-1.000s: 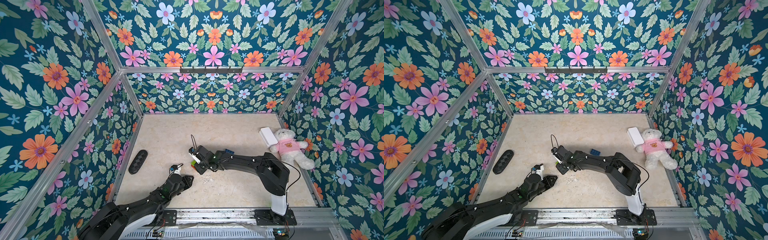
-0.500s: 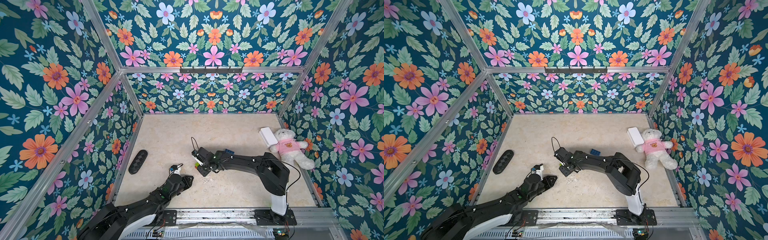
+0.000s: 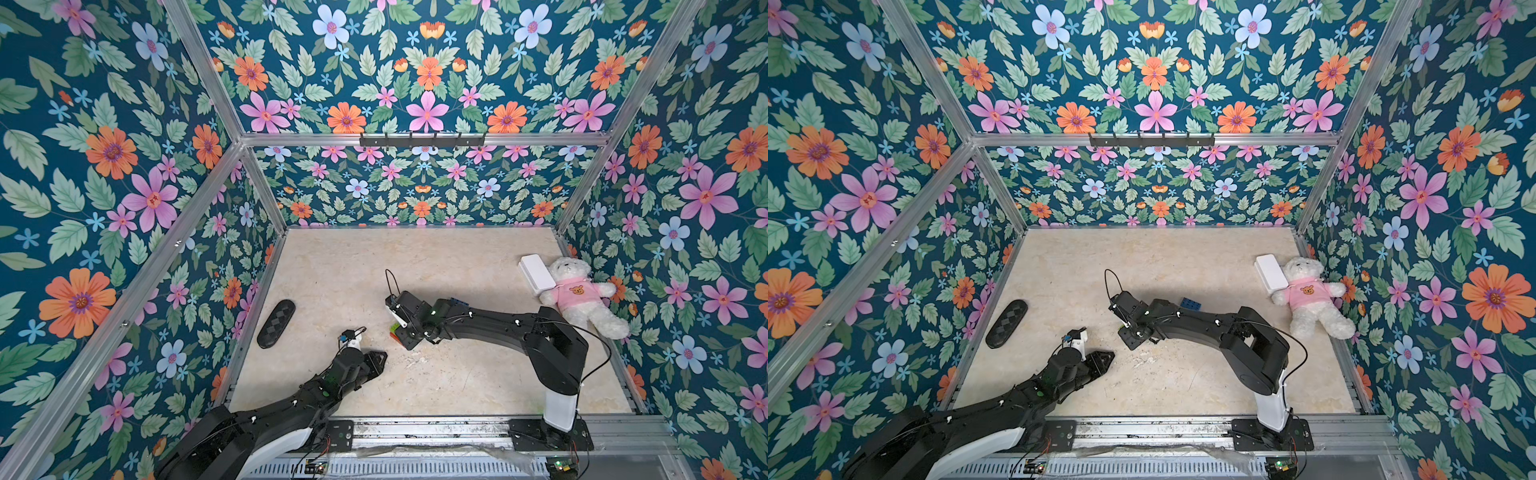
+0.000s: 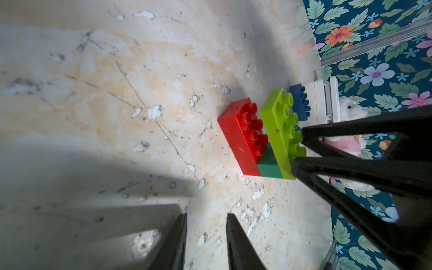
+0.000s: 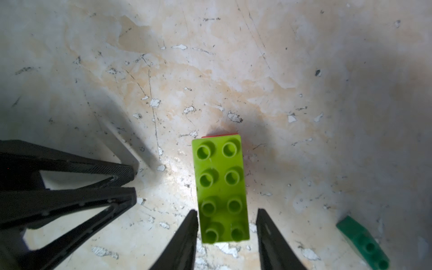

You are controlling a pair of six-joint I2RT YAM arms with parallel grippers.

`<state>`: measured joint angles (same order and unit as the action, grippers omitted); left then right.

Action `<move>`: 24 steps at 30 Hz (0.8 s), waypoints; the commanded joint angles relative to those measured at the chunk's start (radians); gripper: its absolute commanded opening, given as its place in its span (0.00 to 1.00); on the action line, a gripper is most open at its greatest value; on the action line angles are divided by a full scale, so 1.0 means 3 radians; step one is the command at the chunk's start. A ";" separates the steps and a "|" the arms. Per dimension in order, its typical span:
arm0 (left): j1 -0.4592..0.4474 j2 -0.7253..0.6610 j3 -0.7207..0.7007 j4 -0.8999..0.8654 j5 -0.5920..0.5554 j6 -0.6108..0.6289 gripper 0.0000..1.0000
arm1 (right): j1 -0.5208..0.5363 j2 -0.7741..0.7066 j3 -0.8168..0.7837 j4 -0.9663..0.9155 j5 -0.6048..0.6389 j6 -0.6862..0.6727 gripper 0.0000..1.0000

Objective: Assemble the number 5 with lego
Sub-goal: Assemble the lego brick with the lego brick.

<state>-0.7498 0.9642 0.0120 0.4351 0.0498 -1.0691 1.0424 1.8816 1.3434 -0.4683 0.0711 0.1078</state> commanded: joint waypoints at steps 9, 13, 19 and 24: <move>-0.0012 0.0120 0.0125 -0.0168 0.0039 0.0097 0.34 | -0.0320 -0.0530 -0.0631 0.0572 0.0039 0.0460 0.33; -0.0012 0.0229 0.0143 -0.0079 0.0020 0.0063 0.35 | -0.0406 -0.0546 -0.0850 0.0787 -0.0036 0.0542 0.28; -0.0013 0.0643 0.0245 0.0186 -0.0001 0.0058 0.35 | -0.0431 -0.0385 -0.0958 0.1036 -0.0040 0.0630 0.25; 0.0049 0.1127 0.0354 0.0516 0.0090 0.0084 0.34 | -0.0459 -0.0269 -0.0990 0.1201 -0.0123 0.0699 0.25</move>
<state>-0.7422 1.2491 0.1108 0.6167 0.0654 -1.0489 0.9051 1.7874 1.0451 -0.1654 0.0513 0.2943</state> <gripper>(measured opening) 0.344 0.245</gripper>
